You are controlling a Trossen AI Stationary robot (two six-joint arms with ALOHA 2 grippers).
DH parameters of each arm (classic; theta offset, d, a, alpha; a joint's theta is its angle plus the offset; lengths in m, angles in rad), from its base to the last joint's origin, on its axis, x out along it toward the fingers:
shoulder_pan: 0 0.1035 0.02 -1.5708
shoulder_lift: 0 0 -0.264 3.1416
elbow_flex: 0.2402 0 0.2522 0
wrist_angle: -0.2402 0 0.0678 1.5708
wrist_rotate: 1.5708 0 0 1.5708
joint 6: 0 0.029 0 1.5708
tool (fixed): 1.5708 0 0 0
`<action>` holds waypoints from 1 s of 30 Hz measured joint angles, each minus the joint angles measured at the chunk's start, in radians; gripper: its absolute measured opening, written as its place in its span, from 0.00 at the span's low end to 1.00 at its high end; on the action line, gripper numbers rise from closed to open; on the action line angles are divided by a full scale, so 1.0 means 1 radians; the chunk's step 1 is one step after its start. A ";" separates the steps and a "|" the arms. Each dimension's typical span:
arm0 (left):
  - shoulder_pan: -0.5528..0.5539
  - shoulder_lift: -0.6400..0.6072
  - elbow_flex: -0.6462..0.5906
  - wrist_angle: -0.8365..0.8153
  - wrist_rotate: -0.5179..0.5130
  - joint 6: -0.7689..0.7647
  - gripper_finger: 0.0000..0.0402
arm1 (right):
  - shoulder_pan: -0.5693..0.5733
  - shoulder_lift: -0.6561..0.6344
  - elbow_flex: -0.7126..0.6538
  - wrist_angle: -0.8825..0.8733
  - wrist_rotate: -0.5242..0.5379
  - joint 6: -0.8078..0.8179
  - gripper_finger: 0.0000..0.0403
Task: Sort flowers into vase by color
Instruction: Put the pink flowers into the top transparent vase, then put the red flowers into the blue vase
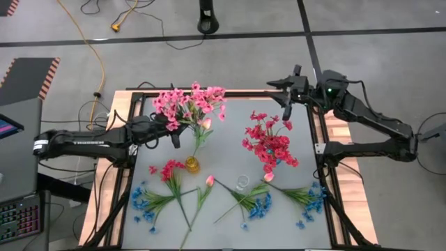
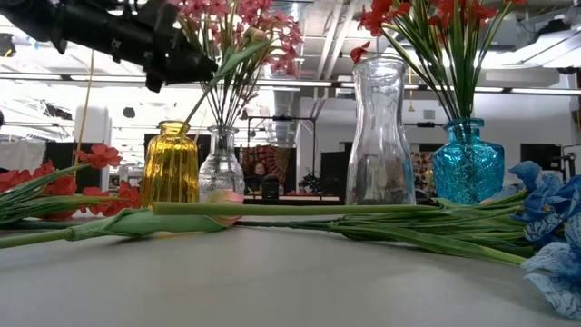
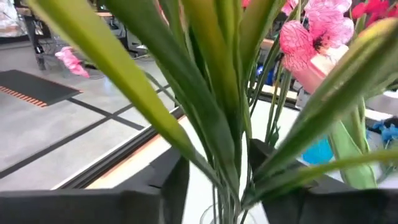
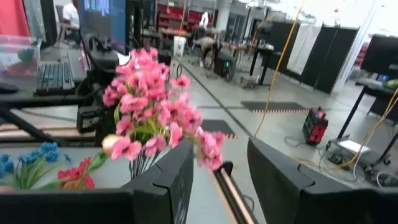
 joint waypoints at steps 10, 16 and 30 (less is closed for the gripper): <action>0.000 -0.261 0.000 -0.371 0.057 -0.012 0.55 | 0.000 -0.042 0.000 0.005 0.000 0.000 0.44; 0.000 -0.386 0.000 -0.548 0.072 -0.070 0.55 | 0.000 -0.049 0.000 0.003 0.000 0.000 0.44; 0.000 -0.461 0.000 -0.806 0.499 -0.439 0.55 | 0.000 -0.050 0.000 -0.002 0.000 0.000 0.44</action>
